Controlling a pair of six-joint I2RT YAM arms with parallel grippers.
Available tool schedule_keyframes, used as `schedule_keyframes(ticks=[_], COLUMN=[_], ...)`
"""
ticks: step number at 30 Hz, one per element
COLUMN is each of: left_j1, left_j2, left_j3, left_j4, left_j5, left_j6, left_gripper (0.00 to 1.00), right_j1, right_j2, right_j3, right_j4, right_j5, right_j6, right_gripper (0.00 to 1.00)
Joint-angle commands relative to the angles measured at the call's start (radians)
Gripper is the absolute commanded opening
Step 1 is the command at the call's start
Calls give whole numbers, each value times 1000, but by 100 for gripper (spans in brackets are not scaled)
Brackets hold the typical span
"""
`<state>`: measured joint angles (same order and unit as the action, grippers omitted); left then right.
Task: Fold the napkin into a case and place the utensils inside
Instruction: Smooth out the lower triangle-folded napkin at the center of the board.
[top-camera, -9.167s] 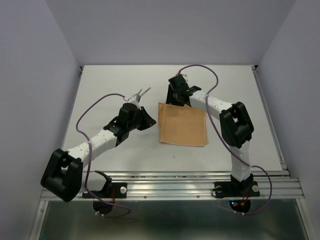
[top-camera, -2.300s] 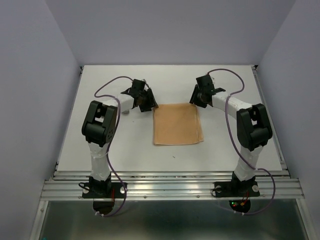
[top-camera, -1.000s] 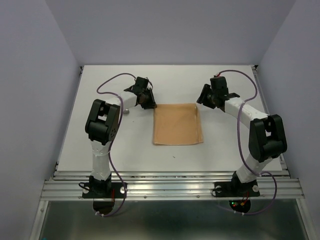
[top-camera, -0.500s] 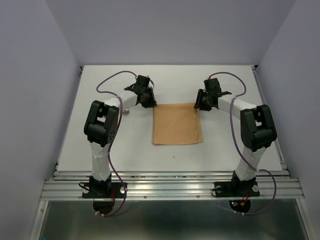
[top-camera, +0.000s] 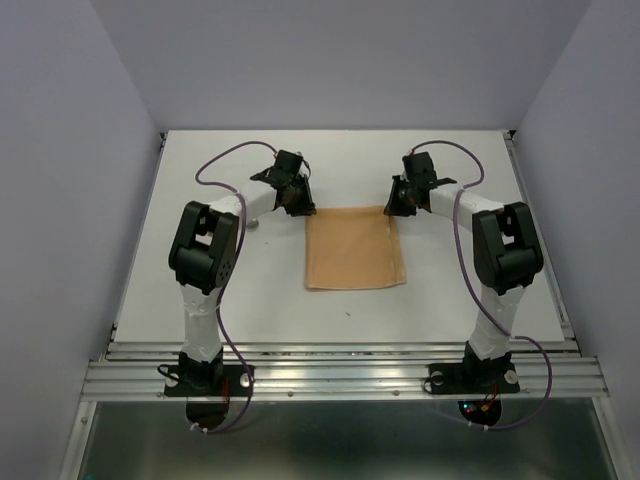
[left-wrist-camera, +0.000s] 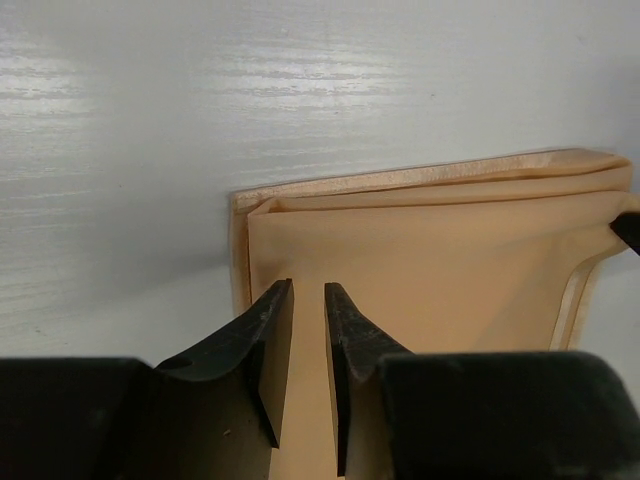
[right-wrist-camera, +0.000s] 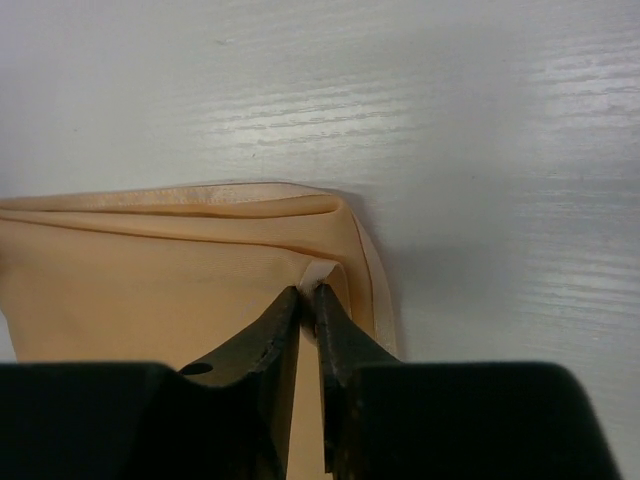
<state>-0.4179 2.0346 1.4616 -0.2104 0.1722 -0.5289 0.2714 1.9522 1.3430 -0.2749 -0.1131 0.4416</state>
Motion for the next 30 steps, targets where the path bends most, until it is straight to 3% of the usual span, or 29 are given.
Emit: schedule_keyframes(ticks=[1, 5, 12, 22, 25, 27, 30], left_j1=[-5, -9, -24, -48, -55, -55, -55], left_j2=[-40, -39, -17, 48, 81, 90, 101], left_j3=[48, 52, 80, 177, 194, 195, 186], left_j4=[-6, -6, -23, -67, -69, -69, -66], left_j5=[10, 23, 49, 84, 93, 95, 86], left_j6=[27, 44, 73, 107, 102, 104, 106], left_gripper=[31, 31, 31, 31, 31, 31, 31], right_j1=[11, 11, 11, 11, 11, 11, 11], right_j2=[13, 8, -10, 85, 122, 114, 62], right_j3=[45, 54, 76, 156, 192, 212, 190], right_j4=[37, 52, 65, 55, 46, 25, 14], right_j5=[-26, -31, -28, -4, 30, 42, 73], right_j6=[11, 22, 36, 29, 16, 5, -18], right_gripper=[14, 1, 1, 1, 8, 25, 43])
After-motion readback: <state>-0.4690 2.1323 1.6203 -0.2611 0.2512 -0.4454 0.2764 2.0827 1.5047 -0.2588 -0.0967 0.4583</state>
